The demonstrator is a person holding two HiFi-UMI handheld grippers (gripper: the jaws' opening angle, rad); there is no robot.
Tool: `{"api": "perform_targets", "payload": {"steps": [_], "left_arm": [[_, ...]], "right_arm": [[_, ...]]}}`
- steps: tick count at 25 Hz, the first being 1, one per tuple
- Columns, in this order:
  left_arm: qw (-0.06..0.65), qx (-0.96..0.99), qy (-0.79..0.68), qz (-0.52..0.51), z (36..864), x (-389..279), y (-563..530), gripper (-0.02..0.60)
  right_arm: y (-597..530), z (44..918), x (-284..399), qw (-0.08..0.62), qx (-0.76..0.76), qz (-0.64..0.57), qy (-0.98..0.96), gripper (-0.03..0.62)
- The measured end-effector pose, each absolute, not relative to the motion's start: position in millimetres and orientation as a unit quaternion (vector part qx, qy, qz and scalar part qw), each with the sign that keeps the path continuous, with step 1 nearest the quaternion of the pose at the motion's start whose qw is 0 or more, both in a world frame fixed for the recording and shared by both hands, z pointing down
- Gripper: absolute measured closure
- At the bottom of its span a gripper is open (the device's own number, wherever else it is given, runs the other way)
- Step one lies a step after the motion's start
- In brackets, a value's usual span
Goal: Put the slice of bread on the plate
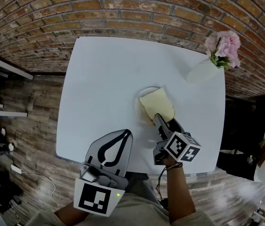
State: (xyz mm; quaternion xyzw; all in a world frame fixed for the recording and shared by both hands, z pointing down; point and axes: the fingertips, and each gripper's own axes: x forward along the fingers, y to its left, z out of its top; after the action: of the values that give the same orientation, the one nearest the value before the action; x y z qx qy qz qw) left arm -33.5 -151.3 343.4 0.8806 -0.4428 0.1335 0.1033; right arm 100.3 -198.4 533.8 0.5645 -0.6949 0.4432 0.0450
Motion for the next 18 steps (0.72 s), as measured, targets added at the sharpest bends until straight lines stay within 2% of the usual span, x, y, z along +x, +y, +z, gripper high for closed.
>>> {"api": "perform_targets", "payload": {"steps": [6,18], "left_arm": [[0.104,0.880,-0.445,0.129,341,-35,-151,0.572],[0.104,0.880,-0.445,0.129,342,-37,-152,0.572]], "right_arm": [[-197,534,100,0.074,0.577,0.430,-0.691,0.268],[-198,542,100,0.169,0.587,0.374,-0.698,0.237]]}}
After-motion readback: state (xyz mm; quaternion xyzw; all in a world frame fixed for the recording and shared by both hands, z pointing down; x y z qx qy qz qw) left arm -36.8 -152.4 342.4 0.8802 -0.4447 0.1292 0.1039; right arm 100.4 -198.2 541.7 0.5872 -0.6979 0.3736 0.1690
